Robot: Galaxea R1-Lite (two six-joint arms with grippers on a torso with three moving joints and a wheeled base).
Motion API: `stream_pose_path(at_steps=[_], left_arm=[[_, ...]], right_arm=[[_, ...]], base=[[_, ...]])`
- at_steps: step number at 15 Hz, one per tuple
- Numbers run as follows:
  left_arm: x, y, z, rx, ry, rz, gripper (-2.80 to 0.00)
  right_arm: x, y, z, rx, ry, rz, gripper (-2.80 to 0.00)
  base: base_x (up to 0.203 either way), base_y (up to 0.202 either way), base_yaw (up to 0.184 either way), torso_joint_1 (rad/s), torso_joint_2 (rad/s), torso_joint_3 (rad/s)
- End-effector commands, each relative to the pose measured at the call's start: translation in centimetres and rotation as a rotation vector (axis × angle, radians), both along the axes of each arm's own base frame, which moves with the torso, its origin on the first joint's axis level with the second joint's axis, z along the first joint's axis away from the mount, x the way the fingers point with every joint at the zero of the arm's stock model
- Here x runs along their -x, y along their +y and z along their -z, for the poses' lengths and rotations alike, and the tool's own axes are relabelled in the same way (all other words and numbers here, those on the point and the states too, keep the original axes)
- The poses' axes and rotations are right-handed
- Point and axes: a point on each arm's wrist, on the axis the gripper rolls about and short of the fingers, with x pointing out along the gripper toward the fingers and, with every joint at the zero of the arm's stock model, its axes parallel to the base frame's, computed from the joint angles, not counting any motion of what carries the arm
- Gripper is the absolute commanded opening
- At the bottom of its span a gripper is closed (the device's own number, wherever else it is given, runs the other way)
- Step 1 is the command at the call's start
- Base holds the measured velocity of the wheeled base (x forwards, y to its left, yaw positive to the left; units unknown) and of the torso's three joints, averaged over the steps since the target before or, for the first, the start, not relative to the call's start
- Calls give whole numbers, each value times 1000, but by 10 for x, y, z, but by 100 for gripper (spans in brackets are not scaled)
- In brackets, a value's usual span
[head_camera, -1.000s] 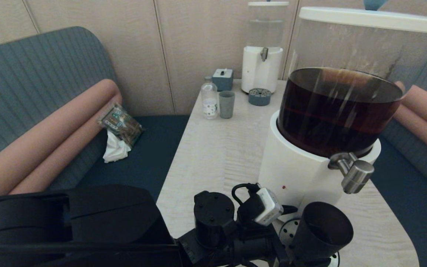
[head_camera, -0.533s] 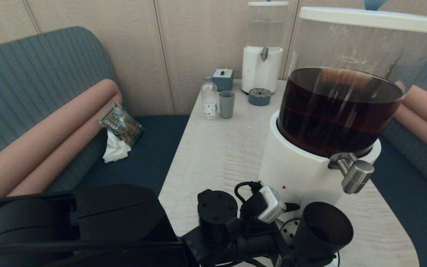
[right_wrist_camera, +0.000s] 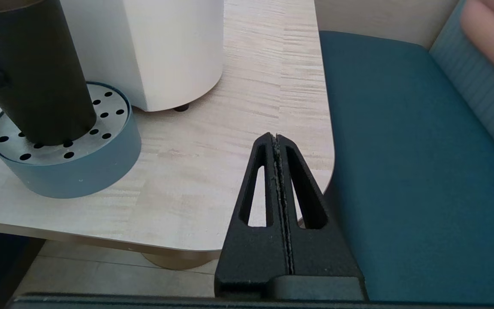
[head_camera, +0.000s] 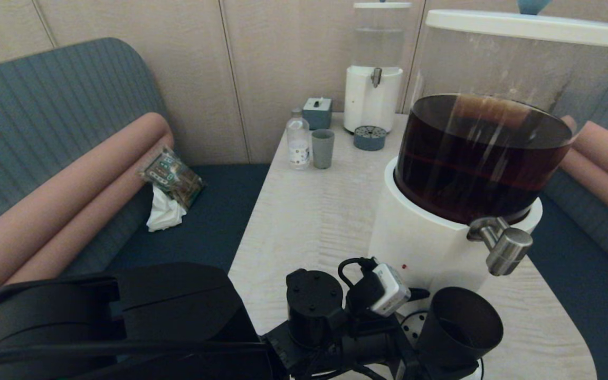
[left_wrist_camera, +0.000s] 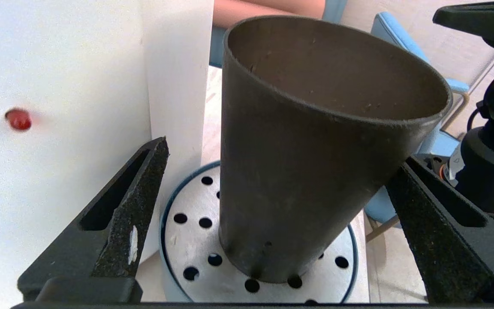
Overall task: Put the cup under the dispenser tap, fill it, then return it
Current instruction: Place the cup next to the water dispenser
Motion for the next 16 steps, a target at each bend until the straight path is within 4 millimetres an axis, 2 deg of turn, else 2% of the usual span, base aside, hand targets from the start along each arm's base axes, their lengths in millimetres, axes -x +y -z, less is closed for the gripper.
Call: stream_pose_path(at_steps=[1, 16], left_arm=[[-2, -2, -1, 11, -8, 3, 0], [-6, -9, 1, 1, -2, 12, 0]], right_arm=[[0, 0, 1, 1, 3, 0, -280], [0, 0, 1, 1, 3, -1, -280]], base=[[0, 0, 0, 0, 0, 0], [0, 0, 0, 0, 0, 0]])
